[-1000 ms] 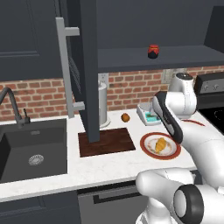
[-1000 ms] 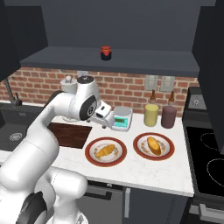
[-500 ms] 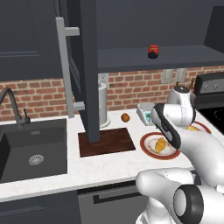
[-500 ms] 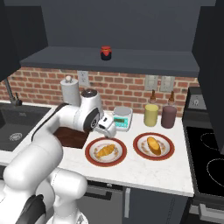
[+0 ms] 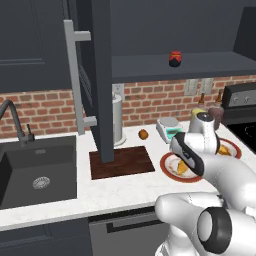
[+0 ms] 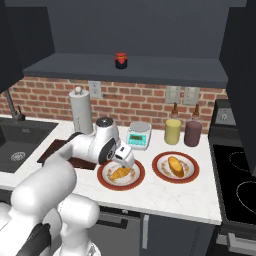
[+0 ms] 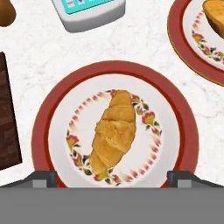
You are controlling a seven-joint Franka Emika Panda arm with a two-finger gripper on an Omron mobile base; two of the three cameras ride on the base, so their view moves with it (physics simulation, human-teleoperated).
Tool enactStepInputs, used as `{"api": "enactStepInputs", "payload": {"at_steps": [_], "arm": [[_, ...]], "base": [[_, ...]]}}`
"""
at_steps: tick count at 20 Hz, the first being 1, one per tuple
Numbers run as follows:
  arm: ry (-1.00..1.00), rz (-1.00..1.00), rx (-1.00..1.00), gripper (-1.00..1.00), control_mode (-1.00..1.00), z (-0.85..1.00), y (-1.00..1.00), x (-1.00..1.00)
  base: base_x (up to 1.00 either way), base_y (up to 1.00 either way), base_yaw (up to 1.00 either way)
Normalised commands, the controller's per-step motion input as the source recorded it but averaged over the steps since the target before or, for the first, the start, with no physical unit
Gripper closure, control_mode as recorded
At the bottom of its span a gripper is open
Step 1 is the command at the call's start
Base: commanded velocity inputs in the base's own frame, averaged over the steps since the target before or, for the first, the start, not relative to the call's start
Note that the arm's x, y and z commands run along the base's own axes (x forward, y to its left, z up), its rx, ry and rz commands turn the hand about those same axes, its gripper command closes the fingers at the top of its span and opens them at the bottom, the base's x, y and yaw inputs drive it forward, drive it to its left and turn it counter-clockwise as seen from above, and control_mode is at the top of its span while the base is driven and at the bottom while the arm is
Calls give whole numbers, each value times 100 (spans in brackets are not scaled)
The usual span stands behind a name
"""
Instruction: From the different types of pastries on the counter, select a croissant and place it on the cutting board. Then retrieve a jar of jam from the cabinet and place it alongside the croissant on the cutting board.
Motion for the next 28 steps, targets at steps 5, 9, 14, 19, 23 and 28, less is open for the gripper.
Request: {"api": "enactStepInputs", "payload": {"at_steps": [5,9,14,19,23,28], "arm": [[0,0,0,-100,-100,-30,-1,28],[1,0,0,-100,-100,-24,-8,19],[2,-2,0,-100,-100,-16,-3,17],[6,-5,0,-100,-100,-15,-1,18],[8,-4,0,-100,-100,-24,-11,18],[8,-4,0,-100,-100,-28,-13,21]], "base": [[0,0,0],[0,0,0],[0,0,0],[0,0,0],[0,0,0],[0,0,0]]}}
